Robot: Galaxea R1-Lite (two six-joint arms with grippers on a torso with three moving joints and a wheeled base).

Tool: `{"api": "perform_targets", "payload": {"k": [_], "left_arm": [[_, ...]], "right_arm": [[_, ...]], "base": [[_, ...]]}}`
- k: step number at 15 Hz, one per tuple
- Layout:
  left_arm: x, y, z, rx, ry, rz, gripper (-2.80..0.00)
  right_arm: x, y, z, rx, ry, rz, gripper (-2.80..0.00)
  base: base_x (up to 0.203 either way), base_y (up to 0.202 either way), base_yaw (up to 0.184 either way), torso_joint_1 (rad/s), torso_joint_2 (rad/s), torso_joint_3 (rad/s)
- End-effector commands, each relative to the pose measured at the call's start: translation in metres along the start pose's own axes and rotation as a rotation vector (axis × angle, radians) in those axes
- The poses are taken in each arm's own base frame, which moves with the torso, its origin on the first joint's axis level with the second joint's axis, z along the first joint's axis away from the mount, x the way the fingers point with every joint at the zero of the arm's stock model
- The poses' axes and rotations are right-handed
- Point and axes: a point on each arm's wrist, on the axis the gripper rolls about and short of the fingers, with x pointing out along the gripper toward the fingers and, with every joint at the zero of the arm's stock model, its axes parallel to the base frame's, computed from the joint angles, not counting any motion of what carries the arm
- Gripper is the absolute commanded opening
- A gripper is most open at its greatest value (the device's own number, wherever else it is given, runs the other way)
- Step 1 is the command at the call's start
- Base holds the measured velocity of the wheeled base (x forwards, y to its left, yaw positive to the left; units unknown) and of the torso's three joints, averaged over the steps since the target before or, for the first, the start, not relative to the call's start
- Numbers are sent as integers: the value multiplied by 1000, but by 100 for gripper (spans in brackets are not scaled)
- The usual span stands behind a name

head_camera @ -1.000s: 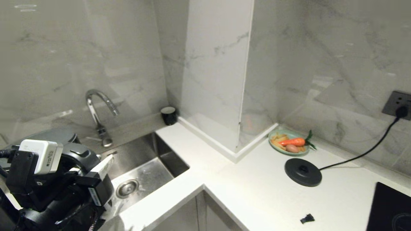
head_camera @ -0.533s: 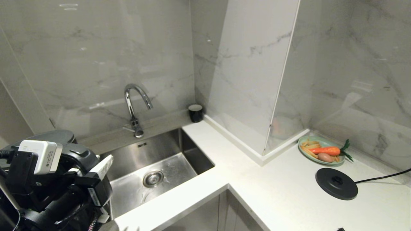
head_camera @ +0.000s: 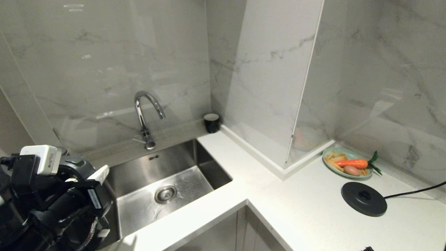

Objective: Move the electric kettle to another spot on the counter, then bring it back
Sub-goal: Place it by the sink

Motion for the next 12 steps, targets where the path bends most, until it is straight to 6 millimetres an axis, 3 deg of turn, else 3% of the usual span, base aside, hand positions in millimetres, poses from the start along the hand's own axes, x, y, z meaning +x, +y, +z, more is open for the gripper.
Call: {"api": "perform_targets", "payload": {"k": [1,7,12], "left_arm": [[16,20,-3,-14,38,-3,-280],[74,53,-15,-29,109,-18,-280],[110,76,-45,-6,110,28,-280]], "right_arm": [[0,0,0,-1,1,0,-280],[0,0,0,-1,-1,0,-280],[0,0,0,-1,-1,0,-280]], "base": [[0,0,0,0,0,0],[0,0,0,0,0,0],[0,0,0,0,0,0]]}}
